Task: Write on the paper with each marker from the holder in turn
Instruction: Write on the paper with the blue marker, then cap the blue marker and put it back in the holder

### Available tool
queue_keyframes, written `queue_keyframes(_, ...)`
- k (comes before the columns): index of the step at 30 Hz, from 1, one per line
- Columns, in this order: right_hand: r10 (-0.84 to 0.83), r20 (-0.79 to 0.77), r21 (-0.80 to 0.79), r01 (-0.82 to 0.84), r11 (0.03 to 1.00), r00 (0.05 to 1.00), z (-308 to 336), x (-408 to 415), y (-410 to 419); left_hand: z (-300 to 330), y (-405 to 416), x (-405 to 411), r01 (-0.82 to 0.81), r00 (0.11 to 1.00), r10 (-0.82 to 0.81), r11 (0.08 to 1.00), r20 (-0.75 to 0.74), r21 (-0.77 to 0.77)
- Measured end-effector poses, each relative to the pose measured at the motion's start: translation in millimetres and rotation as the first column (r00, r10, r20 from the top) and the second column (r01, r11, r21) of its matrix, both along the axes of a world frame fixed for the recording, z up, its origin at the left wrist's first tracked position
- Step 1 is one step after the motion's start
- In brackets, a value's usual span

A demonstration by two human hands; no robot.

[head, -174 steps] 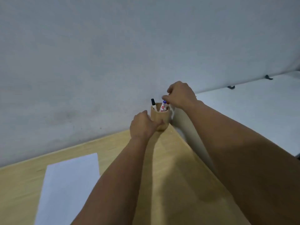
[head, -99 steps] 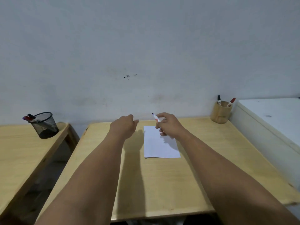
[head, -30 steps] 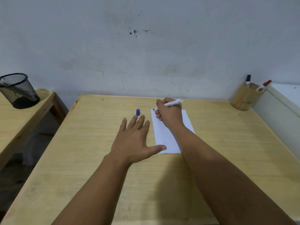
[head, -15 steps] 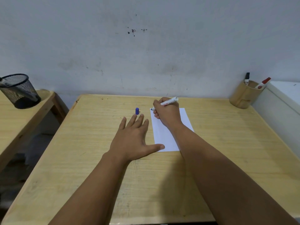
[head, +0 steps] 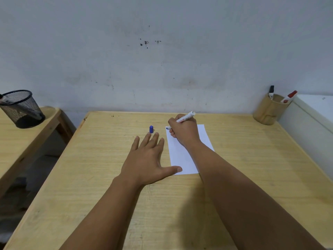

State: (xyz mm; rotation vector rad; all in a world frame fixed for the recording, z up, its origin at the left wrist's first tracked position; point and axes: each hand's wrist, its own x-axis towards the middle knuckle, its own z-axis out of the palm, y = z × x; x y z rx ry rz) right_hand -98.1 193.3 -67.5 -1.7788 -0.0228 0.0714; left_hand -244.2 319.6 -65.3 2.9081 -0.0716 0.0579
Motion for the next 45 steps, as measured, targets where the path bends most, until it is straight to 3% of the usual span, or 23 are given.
queue_keyframes(8,-0.044,-0.017,0.156,0.046,0.987,0.999,3,2,-3,6,-2,-4,0.006,1.0,-0.005,1.0,0.003,-0.029)
queue_keyframes(10,-0.011,-0.02,0.22,0.016,0.975,1.0,4,4,-3,10,-4,-6,-0.019,0.999,0.029,0.975,0.04,-0.221)
queue_keyframes(12,0.034,-0.021,0.261,-0.027,0.965,0.999,8,4,-3,12,-1,-3,-0.098,0.973,0.19,0.855,0.131,-0.51)
queue_keyframes(14,0.099,-0.057,0.285,-0.079,0.955,0.993,15,2,-4,12,7,7,-0.149,0.906,0.364,0.752,0.217,-0.642)
queue_keyframes(17,0.181,-0.107,0.234,-0.153,0.96,0.978,27,-2,-6,14,19,29,-0.23,0.894,0.389,0.826,0.224,-0.515)
queue_keyframes(21,0.103,0.035,0.139,-0.107,0.985,0.994,49,-3,-10,16,25,55,-0.261,0.929,0.333,0.9,0.164,-0.349)
queue_keyframes(25,0.251,0.069,0.065,-0.256,0.965,0.965,81,-13,-27,18,22,63,-0.293,0.91,0.373,0.888,0.182,-0.355)
queue_keyframes(27,0.334,0.047,0.047,-0.336,0.941,0.941,93,-19,-35,21,20,62,-0.329,0.885,0.44,0.821,0.15,-0.467)
queue_keyframes(32,0.318,-0.005,0.26,-0.306,0.916,0.948,113,-34,-50,62,9,59,-0.305,0.854,0.515,0.609,0.073,-0.732)
queue_keyframes(39,0.376,0.126,-0.109,-0.364,0.925,0.918,123,-71,-61,126,5,43,-0.121,0.882,0.47,0.301,0.037,-0.946)
queue_keyframes(45,0.318,0.163,-0.141,-0.297,0.944,0.934,133,-89,-78,153,-15,24,-0.067,0.927,0.373,0.246,0.03,-0.967)
